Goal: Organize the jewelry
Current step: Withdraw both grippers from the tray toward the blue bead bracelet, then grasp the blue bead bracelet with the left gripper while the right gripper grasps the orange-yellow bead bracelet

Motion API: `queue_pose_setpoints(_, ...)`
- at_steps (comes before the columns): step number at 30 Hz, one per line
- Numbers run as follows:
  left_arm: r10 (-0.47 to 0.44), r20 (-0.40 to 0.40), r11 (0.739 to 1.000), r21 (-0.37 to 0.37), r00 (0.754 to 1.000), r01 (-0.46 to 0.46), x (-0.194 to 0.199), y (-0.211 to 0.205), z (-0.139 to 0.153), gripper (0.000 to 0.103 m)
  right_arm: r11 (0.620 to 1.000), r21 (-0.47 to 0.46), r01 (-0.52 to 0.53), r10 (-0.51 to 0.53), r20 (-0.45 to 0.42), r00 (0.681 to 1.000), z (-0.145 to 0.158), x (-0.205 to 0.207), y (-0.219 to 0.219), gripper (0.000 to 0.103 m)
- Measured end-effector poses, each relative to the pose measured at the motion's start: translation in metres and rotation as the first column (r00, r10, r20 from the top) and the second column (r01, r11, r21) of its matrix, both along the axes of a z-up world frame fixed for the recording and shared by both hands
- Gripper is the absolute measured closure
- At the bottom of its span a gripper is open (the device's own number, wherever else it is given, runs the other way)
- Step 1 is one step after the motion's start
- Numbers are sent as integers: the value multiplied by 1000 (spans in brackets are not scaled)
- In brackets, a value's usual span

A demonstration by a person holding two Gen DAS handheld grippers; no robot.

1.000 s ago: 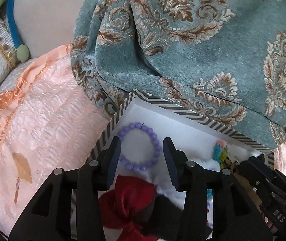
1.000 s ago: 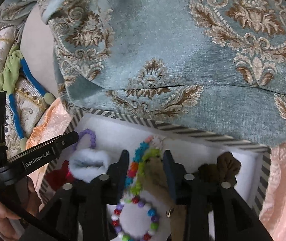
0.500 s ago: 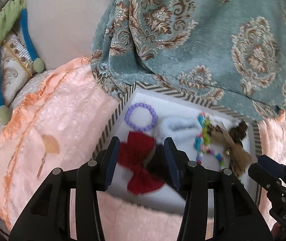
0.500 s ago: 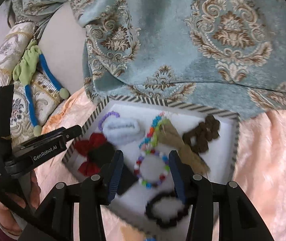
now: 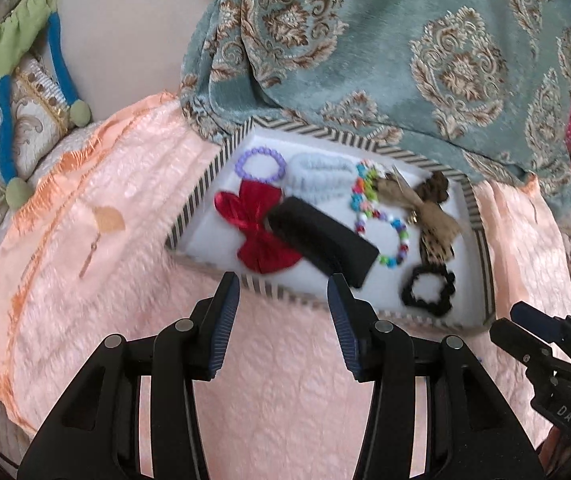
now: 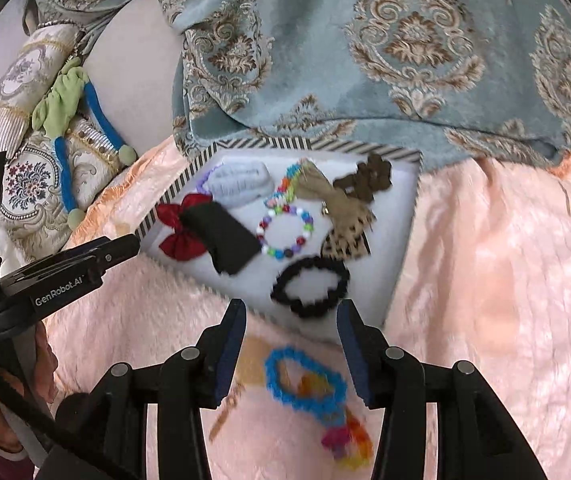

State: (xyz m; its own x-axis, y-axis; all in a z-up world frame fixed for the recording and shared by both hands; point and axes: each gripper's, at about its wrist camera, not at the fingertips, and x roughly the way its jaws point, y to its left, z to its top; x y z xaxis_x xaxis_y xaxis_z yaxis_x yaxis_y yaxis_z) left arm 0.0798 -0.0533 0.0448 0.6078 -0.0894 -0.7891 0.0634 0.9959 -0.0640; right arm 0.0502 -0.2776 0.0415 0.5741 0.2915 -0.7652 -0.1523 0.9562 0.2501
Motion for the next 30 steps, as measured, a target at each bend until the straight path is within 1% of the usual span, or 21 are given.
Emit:
queue_pose_setpoints(3,-6,-12,1000,-17,1000,6,-13,2,-4,58,1000,-11,5,-5,-7,1000,-3,-15,-8,58)
queue_pose_setpoints(6,-22,-42,999,-36,999,20,-20,2,-11,58,1000,-17,24,-24,-17,1000,-8,-28,-20,58)
queue_pose_setpoints(8,-27,-59,999,-49,998,24,-25,0,-17,58,999,-17,35,-35,-31,999,-14,-34,-27,58)
queue_pose_setpoints(11,-50,-93,995,-86,994,42,-29,-6,-25,58,998,-21,51,-52,-69,996,-29,-43,-39,58)
queue_pose_setpoints(12,-63,-108,993,-108,992,51,-31,-10,-29,58,998,-21,54,-56,-80,995,-34,-45,-42,58)
queue_pose_setpoints(16,-102,-158,985,-155,982,77,-31,-25,-41,58,998,-25,55,-58,-112,992,-52,-52,-49,58)
queue_pose_setpoints(19,-131,-193,978,-187,972,95,-29,-39,-51,58,999,-26,37,-40,-117,992,-59,-54,-48,58)
queue_pose_setpoints(25,-148,-226,971,-216,963,99,-23,-59,-60,54,998,-57,3,-9,-89,996,-63,-56,-44,58)
queue_pose_setpoints(30,-148,-242,976,-190,959,103,-18,-74,-69,53,998,-60,-2,-3,-73,997,-62,-60,-48,58)
